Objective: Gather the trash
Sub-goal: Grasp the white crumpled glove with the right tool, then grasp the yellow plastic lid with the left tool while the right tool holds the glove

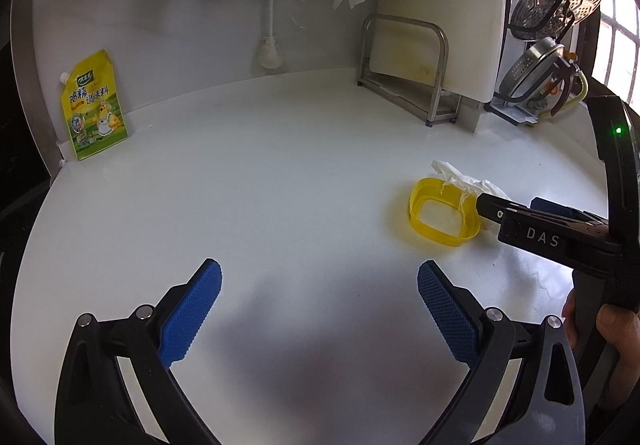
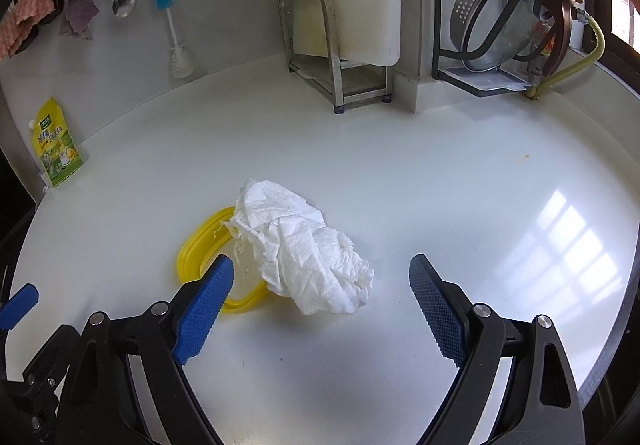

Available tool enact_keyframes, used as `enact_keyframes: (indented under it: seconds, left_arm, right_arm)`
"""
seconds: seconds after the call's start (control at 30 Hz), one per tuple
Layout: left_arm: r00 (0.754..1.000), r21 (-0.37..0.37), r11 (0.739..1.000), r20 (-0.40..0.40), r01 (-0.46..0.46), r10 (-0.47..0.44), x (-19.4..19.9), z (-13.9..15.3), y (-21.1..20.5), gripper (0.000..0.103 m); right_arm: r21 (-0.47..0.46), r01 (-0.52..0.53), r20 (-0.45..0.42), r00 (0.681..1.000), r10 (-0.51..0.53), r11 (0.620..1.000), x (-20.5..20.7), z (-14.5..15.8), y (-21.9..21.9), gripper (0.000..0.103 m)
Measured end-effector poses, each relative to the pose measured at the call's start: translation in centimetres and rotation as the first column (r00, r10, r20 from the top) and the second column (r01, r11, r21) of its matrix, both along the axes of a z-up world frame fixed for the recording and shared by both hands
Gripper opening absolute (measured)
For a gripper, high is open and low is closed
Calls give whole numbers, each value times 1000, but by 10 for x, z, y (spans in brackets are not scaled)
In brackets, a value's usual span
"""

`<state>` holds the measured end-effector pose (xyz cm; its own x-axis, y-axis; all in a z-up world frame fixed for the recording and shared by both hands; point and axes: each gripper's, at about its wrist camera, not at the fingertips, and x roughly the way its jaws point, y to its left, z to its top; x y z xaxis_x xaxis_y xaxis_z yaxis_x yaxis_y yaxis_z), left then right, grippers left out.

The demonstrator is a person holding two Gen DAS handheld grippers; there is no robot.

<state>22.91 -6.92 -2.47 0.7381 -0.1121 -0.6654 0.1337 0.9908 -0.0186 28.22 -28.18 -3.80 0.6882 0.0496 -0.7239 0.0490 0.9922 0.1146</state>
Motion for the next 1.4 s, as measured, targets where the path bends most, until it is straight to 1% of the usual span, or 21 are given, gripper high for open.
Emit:
enact_keyframes:
  seconds: [0.13, 0.17, 0.2, 0.23, 0.3, 0.33, 0.37, 0.4, 0.43, 0.47, 0.53, 0.7, 0.83, 0.97, 1.03, 1.17, 1.23, 1.4]
  left_arm:
    - [1000, -2, 1000, -9, 2, -2, 3, -3, -2, 97]
    - [1000, -3, 1000, -11, 4, -4, 4, -3, -3, 97]
    - [1000, -3, 1000, -12, 7, -7, 4, -3, -4, 97]
    - [1000, -2, 1000, -11, 9, -9, 4, -3, -6, 97]
    - [1000, 4, 1000, -8, 14, -14, 4, -3, -9, 97]
    - [1000, 7, 1000, -7, 16, -16, 4, -3, -12, 97]
    - [1000, 10, 1000, -7, 18, -18, 5, -3, -14, 97]
    - [1000, 12, 1000, -8, 20, -20, 5, -3, -16, 97]
    - [1000, 13, 1000, -8, 23, -23, 5, -3, -18, 97]
    - [1000, 14, 1000, -7, 25, -25, 5, -2, -20, 97]
    - [1000, 18, 999, -8, 29, -28, 6, -2, -25, 97]
    - [998, 20, 998, -24, 51, -51, 12, -3, -40, 97]
    - [997, 28, 998, -44, 61, -60, 22, -7, -57, 97]
    - [995, 22, 998, -79, 66, -64, 37, -13, -76, 97]
    - [993, 20, 998, -95, 66, -64, 43, -17, -85, 97]
    - [990, 39, 997, -123, 68, -63, 53, -25, -101, 97]
    - [989, 61, 996, -135, 66, -57, 58, -28, -107, 97]
    - [983, 66, 995, -173, 78, -65, 70, -33, -117, 97]
  right_arm:
    - [33, 0, -21, 1000, 1, 999, 7, -7, -6, 84]
    - [38, -1, -20, 1000, 2, 999, 6, -8, -8, 82]
    - [46, -3, -21, 1000, 4, 999, 6, -9, -10, 75]
    - [59, -7, -26, 1000, 8, 998, 6, -9, -11, 70]
    - [97, -13, -38, 999, 17, 995, 8, -10, -16, 59]
    - [109, -15, -41, 999, 19, 994, 8, -11, -17, 51]
    - [111, -17, -42, 999, 22, 994, 8, -10, -17, 46]
    - [114, -21, -41, 999, 26, 993, 8, -10, -18, 38]
    - [120, -24, -37, 999, 28, 992, 8, -9, -19, 32]
    - [128, -24, -30, 999, 28, 991, 7, -8, -20, 31]
    - [139, -24, -6, 1000, 25, 990, 3, -3, -23, 21]
    - [162, -12, 44, 999, 5, 987, -5, 8, -35, 19]
    - [198, 29, 67, 997, -43, 980, -11, 12, -56, 19]
    - [199, 68, 76, 993, -85, 978, -12, 12, -74, 19]
    - [225, 85, 79, 991, -105, 971, -12, 12, -84, 19]
    - [249, 125, 98, 983, -153, 960, -15, 14, -104, 19]
    - [270, 139, 100, 980, -171, 953, -15, 14, -113, 19]
    - [304, 143, 99, 979, -181, 942, -15, 13, -122, 19]
